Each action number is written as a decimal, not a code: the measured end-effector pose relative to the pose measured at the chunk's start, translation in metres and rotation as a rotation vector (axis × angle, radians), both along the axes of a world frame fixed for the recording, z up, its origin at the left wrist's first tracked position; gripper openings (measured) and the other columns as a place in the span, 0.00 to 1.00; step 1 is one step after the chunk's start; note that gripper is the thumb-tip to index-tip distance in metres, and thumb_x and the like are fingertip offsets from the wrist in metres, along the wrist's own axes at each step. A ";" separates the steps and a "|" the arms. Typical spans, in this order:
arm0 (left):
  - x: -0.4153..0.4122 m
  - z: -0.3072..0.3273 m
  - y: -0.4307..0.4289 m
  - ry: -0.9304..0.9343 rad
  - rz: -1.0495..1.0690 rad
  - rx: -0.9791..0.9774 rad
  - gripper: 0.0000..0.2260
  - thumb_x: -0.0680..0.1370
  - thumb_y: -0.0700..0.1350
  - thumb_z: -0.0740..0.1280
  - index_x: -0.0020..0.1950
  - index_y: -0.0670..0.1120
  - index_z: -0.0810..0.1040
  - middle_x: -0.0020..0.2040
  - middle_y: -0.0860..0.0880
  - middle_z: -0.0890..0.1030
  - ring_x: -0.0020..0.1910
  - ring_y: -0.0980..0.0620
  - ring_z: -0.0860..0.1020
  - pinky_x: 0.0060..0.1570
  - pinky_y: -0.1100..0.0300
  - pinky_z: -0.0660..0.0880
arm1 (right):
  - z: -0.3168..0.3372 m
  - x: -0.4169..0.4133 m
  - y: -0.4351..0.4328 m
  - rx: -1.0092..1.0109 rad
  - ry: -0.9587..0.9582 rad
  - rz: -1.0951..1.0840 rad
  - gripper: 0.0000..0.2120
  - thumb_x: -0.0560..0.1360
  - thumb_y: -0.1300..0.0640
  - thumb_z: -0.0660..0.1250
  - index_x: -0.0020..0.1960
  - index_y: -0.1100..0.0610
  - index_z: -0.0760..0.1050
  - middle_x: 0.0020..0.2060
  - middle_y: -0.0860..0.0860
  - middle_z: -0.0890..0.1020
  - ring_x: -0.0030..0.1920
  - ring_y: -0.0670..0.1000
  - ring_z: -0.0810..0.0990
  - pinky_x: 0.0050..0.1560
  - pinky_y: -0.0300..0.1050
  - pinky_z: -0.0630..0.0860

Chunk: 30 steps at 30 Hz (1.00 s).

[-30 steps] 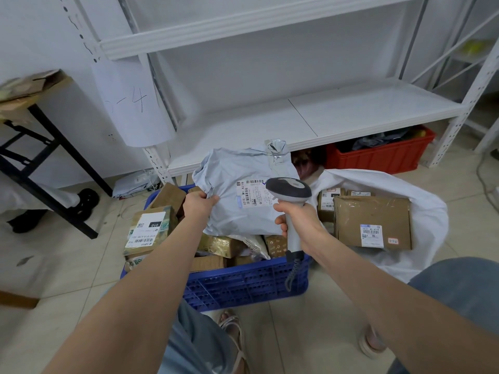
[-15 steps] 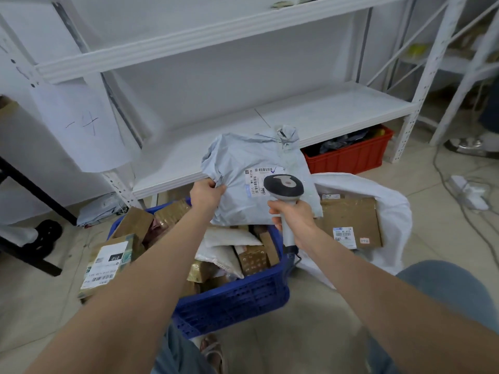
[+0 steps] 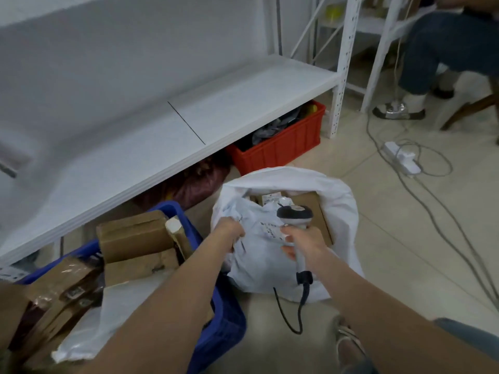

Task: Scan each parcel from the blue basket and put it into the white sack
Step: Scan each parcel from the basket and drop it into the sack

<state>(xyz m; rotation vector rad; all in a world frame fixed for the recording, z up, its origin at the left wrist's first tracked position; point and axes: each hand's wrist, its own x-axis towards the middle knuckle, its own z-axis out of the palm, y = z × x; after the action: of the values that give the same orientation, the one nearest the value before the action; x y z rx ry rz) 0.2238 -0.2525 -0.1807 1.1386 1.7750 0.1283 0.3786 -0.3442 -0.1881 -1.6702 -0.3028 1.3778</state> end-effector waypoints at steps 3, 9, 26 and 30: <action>0.022 -0.035 0.028 0.063 -0.069 0.094 0.15 0.77 0.36 0.65 0.63 0.37 0.73 0.56 0.38 0.78 0.54 0.41 0.78 0.56 0.50 0.75 | -0.031 0.015 0.024 -0.037 -0.021 0.011 0.10 0.70 0.58 0.74 0.47 0.62 0.77 0.34 0.54 0.78 0.30 0.53 0.76 0.31 0.43 0.70; 0.046 -0.087 0.085 0.050 -0.024 0.259 0.15 0.80 0.40 0.60 0.65 0.39 0.75 0.64 0.39 0.76 0.61 0.40 0.75 0.62 0.52 0.72 | -0.065 0.031 0.083 0.057 -0.191 0.111 0.10 0.70 0.57 0.74 0.48 0.56 0.77 0.38 0.49 0.79 0.43 0.50 0.76 0.47 0.44 0.72; -0.045 -0.121 0.097 0.279 -0.088 0.091 0.14 0.78 0.42 0.62 0.61 0.36 0.75 0.58 0.38 0.78 0.54 0.39 0.78 0.52 0.51 0.78 | -0.134 -0.003 0.139 0.058 -0.311 0.368 0.28 0.57 0.49 0.75 0.57 0.48 0.76 0.59 0.51 0.79 0.65 0.57 0.74 0.72 0.57 0.62; -0.045 -0.089 0.106 -0.151 0.209 0.208 0.04 0.80 0.37 0.62 0.49 0.39 0.75 0.51 0.39 0.78 0.43 0.45 0.79 0.34 0.55 0.81 | -0.132 -0.001 0.138 0.039 -0.404 0.462 0.30 0.68 0.56 0.73 0.69 0.53 0.71 0.68 0.53 0.74 0.71 0.56 0.68 0.75 0.58 0.55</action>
<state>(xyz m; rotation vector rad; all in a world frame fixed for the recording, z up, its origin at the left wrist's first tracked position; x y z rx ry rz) 0.1792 -0.1461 -0.2698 1.0552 1.7705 0.5207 0.3775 -0.2062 -0.3202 -1.9147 -0.9916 1.3298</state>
